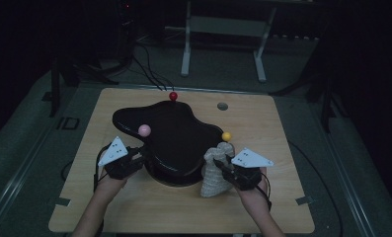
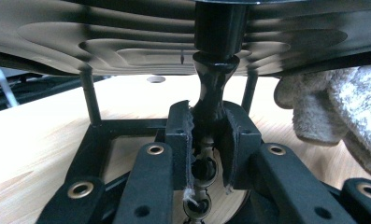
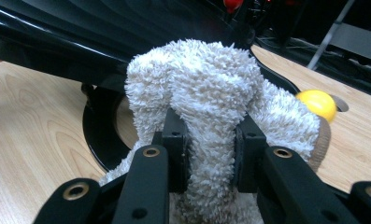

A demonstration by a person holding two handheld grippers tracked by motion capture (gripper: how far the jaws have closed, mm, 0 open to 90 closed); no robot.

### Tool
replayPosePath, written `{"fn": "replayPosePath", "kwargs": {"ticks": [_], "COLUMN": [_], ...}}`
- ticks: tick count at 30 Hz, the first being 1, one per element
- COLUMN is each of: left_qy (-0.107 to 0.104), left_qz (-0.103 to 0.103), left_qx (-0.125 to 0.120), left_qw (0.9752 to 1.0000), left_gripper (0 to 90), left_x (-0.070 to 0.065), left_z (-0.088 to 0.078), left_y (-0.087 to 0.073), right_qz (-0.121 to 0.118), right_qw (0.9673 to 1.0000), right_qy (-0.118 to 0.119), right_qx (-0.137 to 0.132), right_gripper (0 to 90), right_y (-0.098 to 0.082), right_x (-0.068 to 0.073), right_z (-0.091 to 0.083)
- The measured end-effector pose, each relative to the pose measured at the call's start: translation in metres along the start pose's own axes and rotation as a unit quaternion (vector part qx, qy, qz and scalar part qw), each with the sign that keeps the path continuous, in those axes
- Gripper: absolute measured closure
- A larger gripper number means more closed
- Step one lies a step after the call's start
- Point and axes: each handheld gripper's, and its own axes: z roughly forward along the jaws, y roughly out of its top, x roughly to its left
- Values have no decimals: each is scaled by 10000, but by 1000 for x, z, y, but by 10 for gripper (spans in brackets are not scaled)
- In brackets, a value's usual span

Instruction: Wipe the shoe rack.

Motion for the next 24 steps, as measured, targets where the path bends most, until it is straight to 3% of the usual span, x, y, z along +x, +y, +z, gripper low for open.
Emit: {"fn": "replayPosePath", "kwargs": {"ticks": [3,6,11,18,24], "left_qy": [20,24,20,95,96], "left_qz": [4,10,5,-9,50], "left_qx": [10,21,18,13,49], "left_qw": [10000,10000,10000,10000,9999], "left_gripper": [748,749,748,748,748], "left_x": [-1,-1,-2,-4,-6], "left_z": [0,0,0,0,1], "left_y": [0,0,0,0,1], "right_qz": [8,14,-85,-223,-210], "right_qw": [9997,9995,9998,9992,9991], "right_qy": [63,104,153,252,349], "right_qx": [229,304,-87,208,-153], "right_gripper": [717,717,716,716,717], "right_y": [-11,-12,7,-2,12], "right_x": [4,6,12,22,26], "right_z": [12,12,-6,4,-14]}}
